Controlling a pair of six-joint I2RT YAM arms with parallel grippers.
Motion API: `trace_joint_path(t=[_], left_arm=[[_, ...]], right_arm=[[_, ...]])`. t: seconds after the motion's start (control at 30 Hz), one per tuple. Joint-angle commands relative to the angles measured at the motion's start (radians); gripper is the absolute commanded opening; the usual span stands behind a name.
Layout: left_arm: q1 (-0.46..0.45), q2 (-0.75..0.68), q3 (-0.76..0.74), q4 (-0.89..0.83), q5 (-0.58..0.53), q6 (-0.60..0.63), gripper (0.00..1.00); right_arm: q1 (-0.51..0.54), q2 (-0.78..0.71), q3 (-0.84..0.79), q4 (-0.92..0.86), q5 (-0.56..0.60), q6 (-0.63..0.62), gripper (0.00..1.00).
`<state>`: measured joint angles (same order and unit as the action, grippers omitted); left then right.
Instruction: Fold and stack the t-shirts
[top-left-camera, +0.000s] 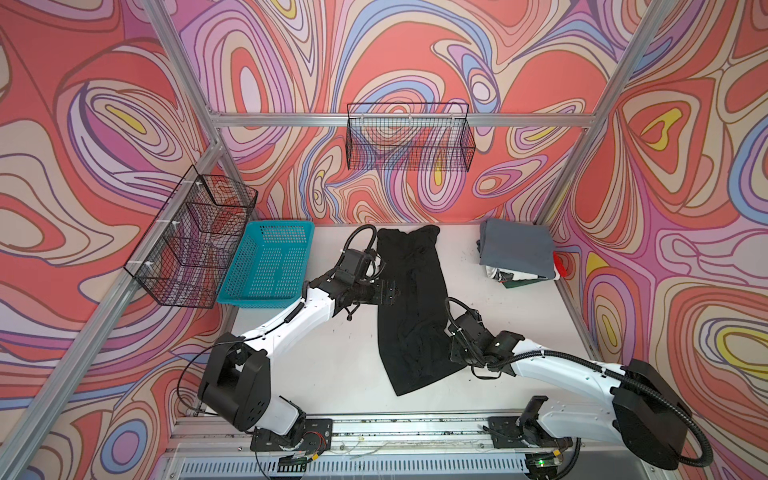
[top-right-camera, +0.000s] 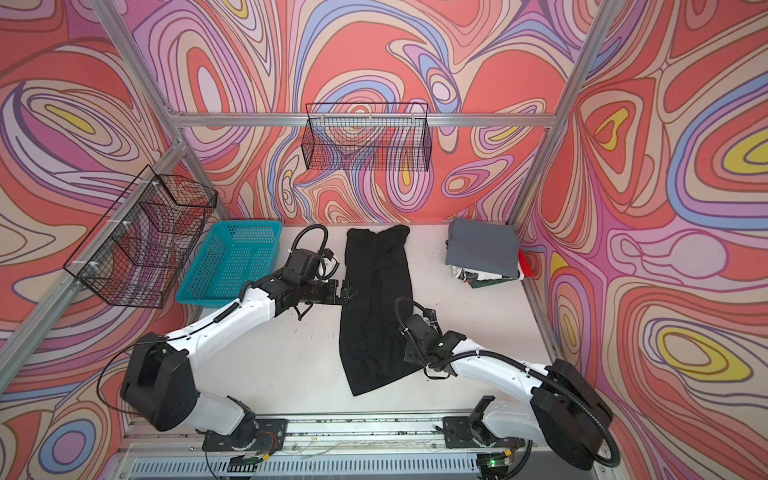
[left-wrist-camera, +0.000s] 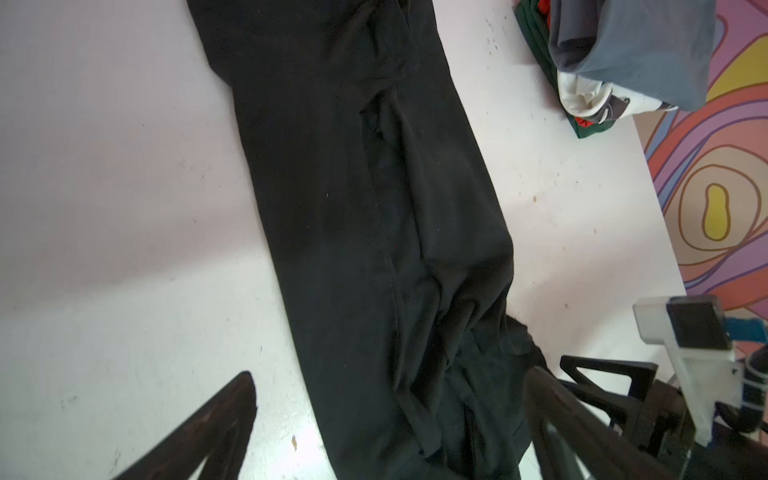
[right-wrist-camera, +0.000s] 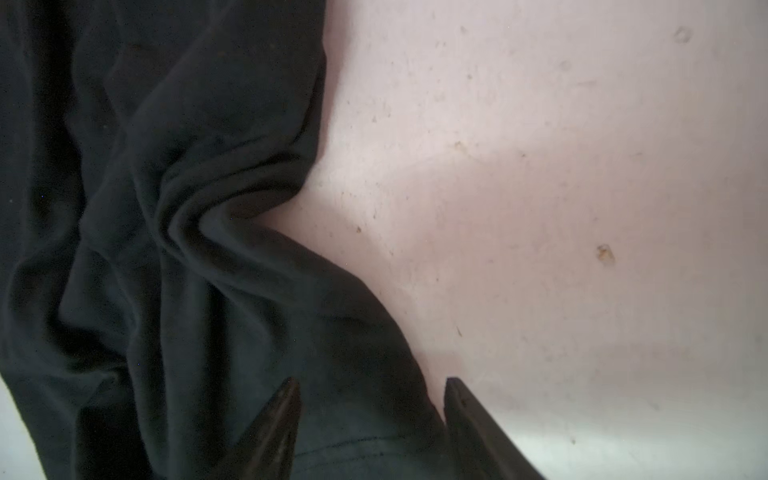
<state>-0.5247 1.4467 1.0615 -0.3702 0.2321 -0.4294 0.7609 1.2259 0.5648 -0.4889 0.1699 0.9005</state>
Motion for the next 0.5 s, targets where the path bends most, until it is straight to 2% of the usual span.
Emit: trace_joint_path(t=[0.0, 0.17, 0.23, 0.47], left_arm=[[-0.021, -0.118, -0.095, -0.038, -0.068, -0.025, 1.0], [-0.05, -0.28, -0.245, -0.086, -0.072, -0.041, 0.98], [-0.067, -0.32, -0.271, -0.139, -0.086, -0.036, 0.95], [-0.154, -0.409, -0.403, -0.166, -0.057, -0.09, 0.85]], right_arm=[[0.0, -0.007, -0.029, 0.011, 0.005, 0.019, 0.58], [0.0, -0.012, -0.081, 0.051, -0.012, 0.034, 0.55], [0.0, -0.003, -0.101, 0.079, -0.031, 0.035, 0.51], [0.0, -0.048, -0.16, 0.129, -0.079, 0.069, 0.18]])
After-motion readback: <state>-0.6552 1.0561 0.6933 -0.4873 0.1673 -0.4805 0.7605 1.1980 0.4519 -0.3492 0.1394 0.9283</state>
